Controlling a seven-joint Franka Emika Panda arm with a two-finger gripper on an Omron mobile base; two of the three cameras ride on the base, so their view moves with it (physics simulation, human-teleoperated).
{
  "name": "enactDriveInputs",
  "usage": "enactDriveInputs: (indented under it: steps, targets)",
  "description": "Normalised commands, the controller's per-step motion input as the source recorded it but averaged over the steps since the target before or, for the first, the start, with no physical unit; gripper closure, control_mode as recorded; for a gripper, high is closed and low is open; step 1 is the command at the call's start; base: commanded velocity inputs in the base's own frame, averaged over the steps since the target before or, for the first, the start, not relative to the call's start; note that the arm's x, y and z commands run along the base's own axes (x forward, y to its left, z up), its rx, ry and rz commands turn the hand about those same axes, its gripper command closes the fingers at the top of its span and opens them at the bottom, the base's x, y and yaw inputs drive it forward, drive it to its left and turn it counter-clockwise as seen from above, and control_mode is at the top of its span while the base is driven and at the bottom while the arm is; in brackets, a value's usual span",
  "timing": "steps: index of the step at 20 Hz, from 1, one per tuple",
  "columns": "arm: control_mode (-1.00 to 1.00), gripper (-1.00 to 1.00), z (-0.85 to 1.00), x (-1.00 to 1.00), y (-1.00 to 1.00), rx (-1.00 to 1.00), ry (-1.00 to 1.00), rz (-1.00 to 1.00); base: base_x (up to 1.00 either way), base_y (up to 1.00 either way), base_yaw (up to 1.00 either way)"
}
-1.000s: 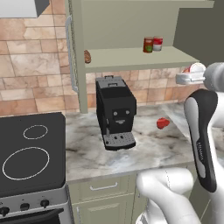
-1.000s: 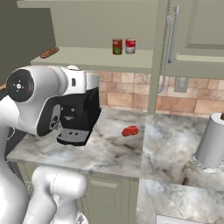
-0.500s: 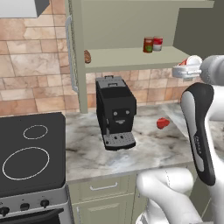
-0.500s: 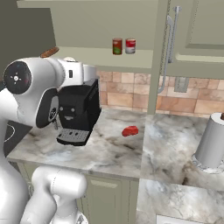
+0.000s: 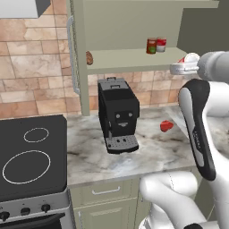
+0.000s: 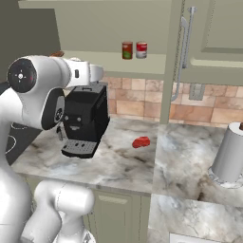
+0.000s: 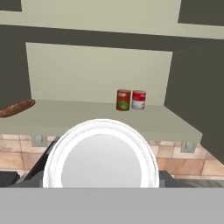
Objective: Pick the cans from the counter and place them in their designated side in the cabinet.
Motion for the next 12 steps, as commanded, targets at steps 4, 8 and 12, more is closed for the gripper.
enactDriveInputs:
  steps: [4, 8, 12]
  targets:
    - [-1.00, 1.00, 0.00, 0.20, 0.04, 0.00, 0.00, 0.01, 0.00, 0.00, 0.00]
    - [-1.00, 1.00, 0.00, 0.24, 0.06, 0.00, 0.00, 0.01, 0.00, 0.00, 0.00]
    - [-1.00, 1.00, 0.00, 0.27, 0.07, 0.00, 0.00, 0.00, 0.00, 0.00, 0.00]
